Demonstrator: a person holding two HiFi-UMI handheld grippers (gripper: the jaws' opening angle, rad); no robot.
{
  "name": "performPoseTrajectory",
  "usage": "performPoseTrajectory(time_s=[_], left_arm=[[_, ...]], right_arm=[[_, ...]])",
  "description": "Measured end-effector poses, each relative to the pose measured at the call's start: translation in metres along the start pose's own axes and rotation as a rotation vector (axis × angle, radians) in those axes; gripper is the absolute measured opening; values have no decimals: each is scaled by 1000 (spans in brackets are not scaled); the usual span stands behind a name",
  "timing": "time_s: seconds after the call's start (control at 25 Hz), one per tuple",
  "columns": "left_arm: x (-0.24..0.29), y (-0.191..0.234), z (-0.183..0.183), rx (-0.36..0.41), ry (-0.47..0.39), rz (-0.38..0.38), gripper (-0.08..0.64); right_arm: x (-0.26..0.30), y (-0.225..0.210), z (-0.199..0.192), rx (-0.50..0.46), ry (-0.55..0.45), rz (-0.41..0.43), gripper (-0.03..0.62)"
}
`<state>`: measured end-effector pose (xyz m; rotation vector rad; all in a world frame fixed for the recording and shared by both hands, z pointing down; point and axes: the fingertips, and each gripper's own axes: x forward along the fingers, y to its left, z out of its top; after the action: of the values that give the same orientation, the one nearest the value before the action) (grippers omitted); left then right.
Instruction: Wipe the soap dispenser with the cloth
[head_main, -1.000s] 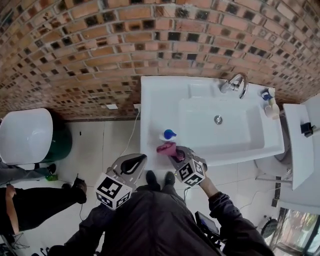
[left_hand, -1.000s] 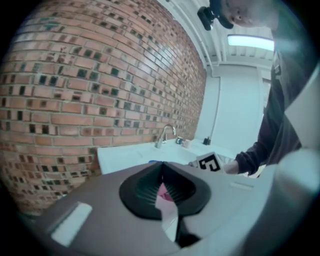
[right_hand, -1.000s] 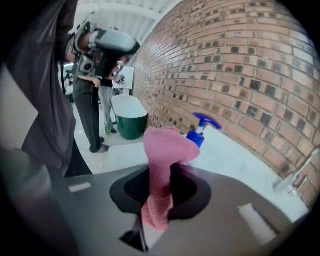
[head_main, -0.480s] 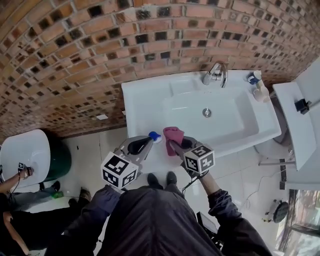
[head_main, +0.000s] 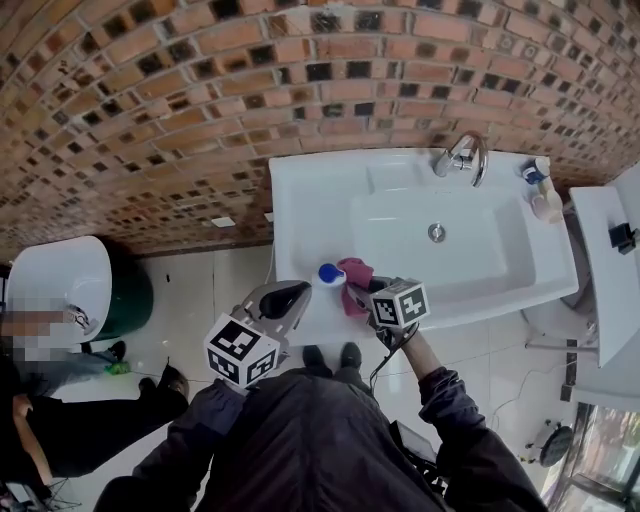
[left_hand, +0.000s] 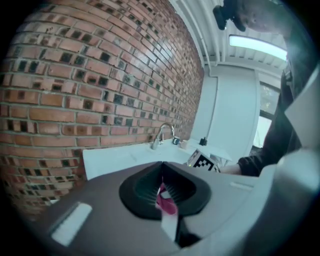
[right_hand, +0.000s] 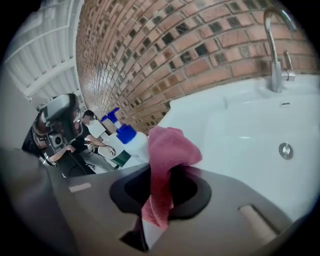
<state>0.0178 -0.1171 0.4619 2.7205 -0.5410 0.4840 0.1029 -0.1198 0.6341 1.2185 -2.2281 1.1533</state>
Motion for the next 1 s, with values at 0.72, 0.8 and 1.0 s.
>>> performPoseTrajectory(time_s=[0.72,0.8,1.0], left_arm=[[34,15,-108,-460,200,31,37],[45,17,-118,-522,201,20,63],[65,23,-118,-537,174,-9,190]], right_arm=[[9,-12,43,-558,201,-24,72],[15,-9,40,-645,263,19,72],[18,2,21,-750,357,76,71]])
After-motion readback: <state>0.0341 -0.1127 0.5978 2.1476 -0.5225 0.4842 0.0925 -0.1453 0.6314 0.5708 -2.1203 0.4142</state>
